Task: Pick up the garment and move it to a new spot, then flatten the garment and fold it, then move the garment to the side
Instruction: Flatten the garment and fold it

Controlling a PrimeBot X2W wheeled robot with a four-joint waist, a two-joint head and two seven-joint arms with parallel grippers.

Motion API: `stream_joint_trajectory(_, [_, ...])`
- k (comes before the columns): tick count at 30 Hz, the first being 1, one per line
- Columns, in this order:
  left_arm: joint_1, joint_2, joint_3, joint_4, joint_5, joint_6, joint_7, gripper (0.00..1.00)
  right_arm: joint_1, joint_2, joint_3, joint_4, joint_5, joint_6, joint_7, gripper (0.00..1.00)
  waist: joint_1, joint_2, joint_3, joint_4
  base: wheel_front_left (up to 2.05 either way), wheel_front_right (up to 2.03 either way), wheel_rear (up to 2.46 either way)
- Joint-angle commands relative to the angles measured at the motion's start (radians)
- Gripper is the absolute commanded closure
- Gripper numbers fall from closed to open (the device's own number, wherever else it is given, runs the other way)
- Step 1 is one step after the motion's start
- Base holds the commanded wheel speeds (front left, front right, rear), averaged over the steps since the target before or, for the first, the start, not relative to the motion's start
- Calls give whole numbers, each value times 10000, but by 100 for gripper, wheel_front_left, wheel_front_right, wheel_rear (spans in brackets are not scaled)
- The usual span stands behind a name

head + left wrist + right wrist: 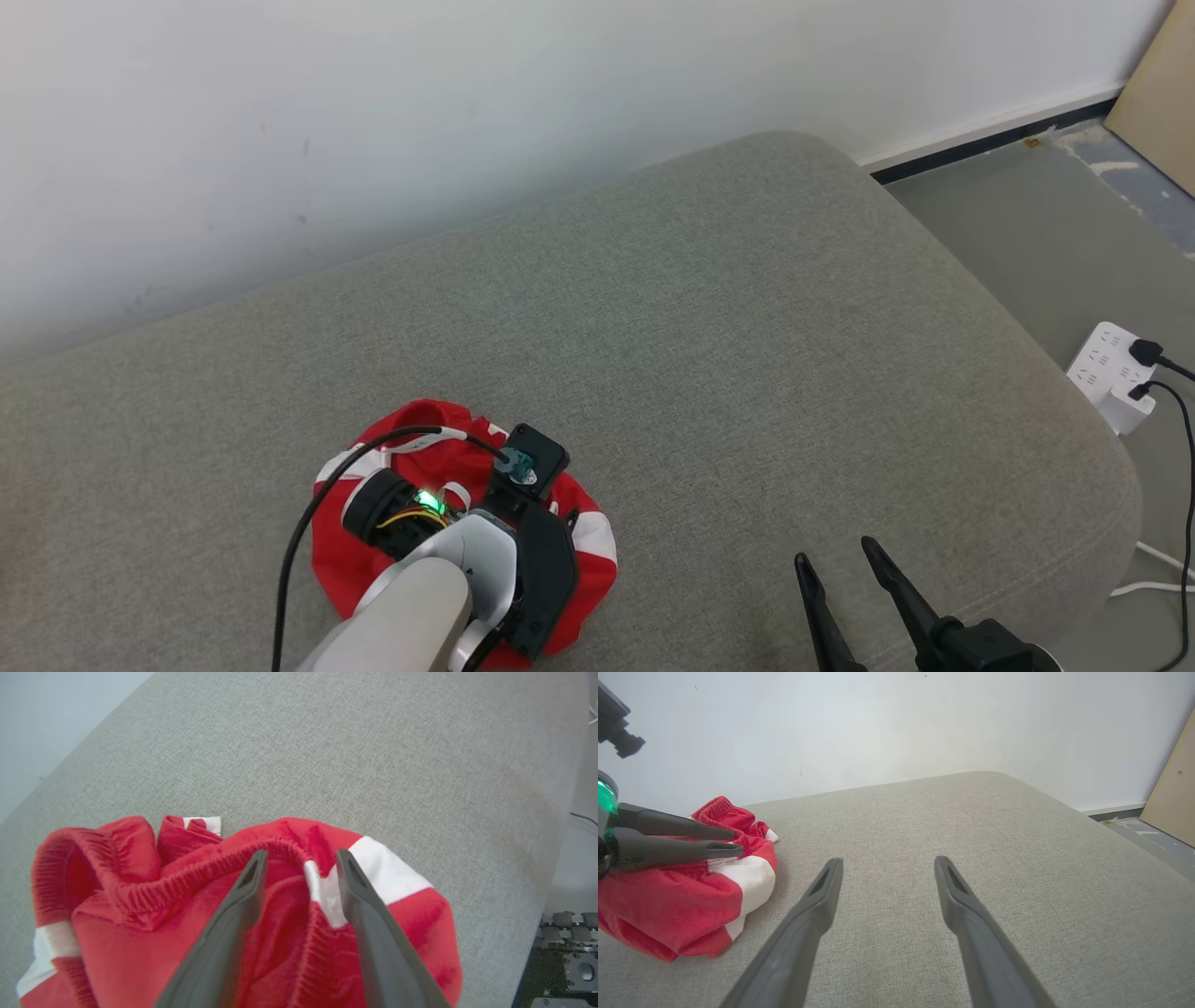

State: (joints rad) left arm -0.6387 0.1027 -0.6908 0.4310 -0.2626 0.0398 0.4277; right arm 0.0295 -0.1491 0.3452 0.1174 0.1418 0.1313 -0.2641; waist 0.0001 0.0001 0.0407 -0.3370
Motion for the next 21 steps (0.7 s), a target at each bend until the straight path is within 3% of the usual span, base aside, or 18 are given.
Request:
stream_joint_trajectory(1, [148,99,-118,-100,-7,-10,308,38,11,27,-56,8,-37,-10,-15,0,-1,-1,-22,24,0,0,0])
stream_joint_trajectory(4, [313,245,-257,-349,-26,-90,720,62,67,54,-124,-19,-41,-10,-15,0,-1,-1,-28,67,0,0,0])
stream_joint_trajectory(6, [358,289,-306,-417,-48,-95,850,67,75,63,-129,-24,-40,-10,-15,0,-1,-1,-26,74,0,0,0])
stream_joint_trajectory(7, [395,332,-350,-503,-68,-121,973,79,73,71,-125,-27,-38,-10,-15,0,-1,-1,-21,75,0,0,0])
stream_joint_trajectory(8, [461,375,-399,-560,-109,-179,1141,100,60,78,-119,-27,-34,-10,-15,0,-1,-1,-17,73,0,0,0])
stream_joint_trajectory(14, [710,262,-35,-1240,-790,-235,1018,100,2,125,-116,-36,-33,-10,-15,0,-1,-1,-7,24,0,0,0])
stream_joint_trajectory(21, [-10,-222,1509,-1383,-2878,-673,136,100,-172,223,-37,32,66,-10,-15,0,-1,-1,-79,-207,0,0,0])
